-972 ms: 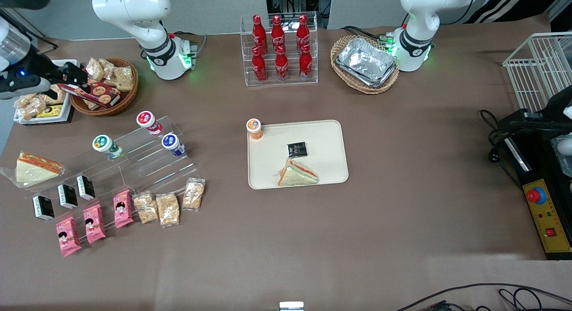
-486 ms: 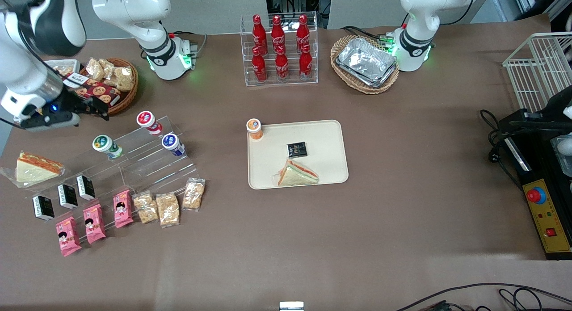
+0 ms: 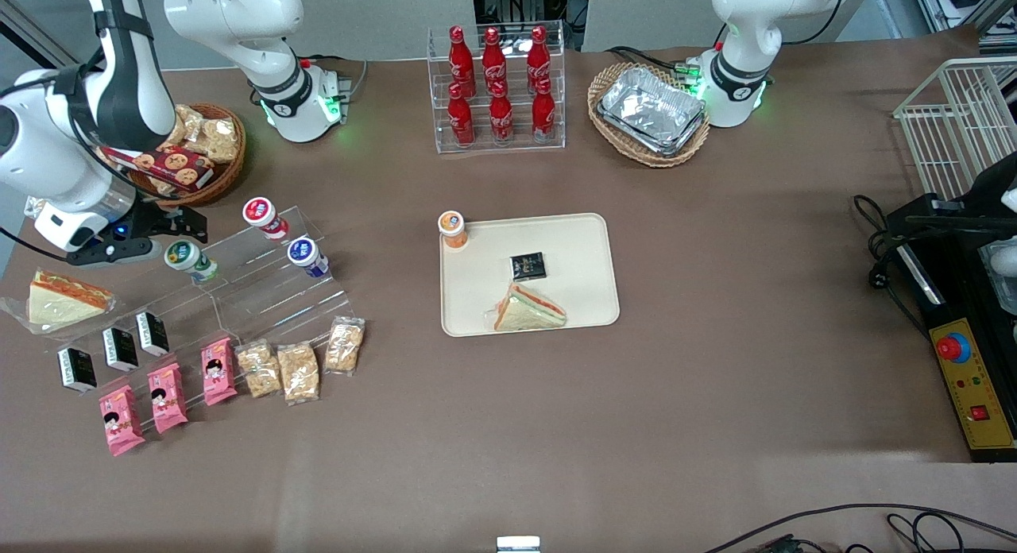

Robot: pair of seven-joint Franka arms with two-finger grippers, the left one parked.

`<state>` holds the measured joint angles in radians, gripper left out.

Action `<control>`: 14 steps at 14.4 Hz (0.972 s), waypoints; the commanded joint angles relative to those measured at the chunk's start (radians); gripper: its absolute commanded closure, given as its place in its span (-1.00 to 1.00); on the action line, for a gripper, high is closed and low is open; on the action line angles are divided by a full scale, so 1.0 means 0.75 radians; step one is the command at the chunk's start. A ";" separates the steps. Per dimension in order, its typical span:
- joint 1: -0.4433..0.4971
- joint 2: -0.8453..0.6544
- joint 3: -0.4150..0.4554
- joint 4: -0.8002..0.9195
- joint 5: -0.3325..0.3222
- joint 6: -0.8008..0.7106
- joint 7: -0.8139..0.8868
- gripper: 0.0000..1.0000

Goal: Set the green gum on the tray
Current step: 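Move the right gripper down toward the green-lidded gum bottle on the display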

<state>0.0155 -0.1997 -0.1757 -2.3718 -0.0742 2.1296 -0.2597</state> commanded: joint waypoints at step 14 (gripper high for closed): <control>-0.029 0.072 -0.003 -0.059 -0.030 0.159 -0.016 -0.43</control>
<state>0.0144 -0.1231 -0.1782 -2.4027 -0.0742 2.2512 -0.2600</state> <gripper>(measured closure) 0.172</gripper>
